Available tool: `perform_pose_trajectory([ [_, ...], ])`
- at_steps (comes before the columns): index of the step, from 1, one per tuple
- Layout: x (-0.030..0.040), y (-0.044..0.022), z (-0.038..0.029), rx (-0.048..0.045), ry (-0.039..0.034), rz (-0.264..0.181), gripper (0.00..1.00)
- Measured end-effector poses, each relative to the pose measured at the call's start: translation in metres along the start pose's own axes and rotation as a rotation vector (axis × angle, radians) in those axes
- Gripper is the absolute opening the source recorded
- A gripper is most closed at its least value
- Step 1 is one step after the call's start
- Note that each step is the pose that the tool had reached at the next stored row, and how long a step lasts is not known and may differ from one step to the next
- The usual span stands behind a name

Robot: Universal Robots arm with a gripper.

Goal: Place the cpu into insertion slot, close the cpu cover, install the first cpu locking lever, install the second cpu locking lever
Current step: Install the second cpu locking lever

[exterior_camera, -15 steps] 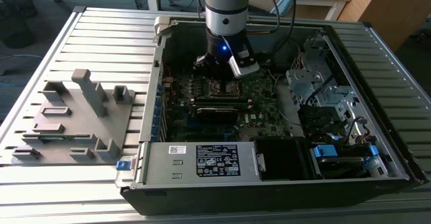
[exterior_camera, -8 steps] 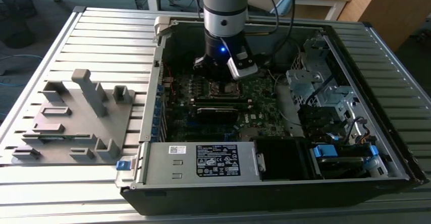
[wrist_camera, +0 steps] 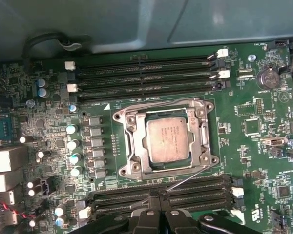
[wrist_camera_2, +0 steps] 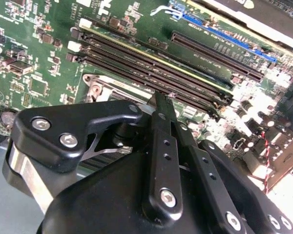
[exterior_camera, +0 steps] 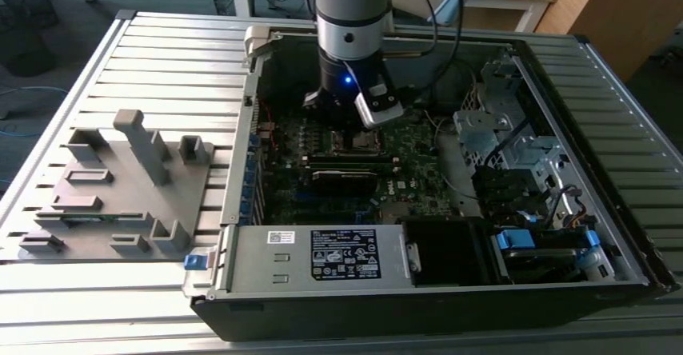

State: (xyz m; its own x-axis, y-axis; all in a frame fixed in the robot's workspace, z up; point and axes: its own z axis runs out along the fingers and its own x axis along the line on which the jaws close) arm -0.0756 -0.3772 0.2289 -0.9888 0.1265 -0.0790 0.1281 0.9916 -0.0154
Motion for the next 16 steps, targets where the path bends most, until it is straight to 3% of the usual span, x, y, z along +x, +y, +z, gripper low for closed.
perform_pose_trajectory([
  [16, 0.0051, -0.0017, 0.0044, -0.0001, -0.0003, 0.000, 0.10],
])
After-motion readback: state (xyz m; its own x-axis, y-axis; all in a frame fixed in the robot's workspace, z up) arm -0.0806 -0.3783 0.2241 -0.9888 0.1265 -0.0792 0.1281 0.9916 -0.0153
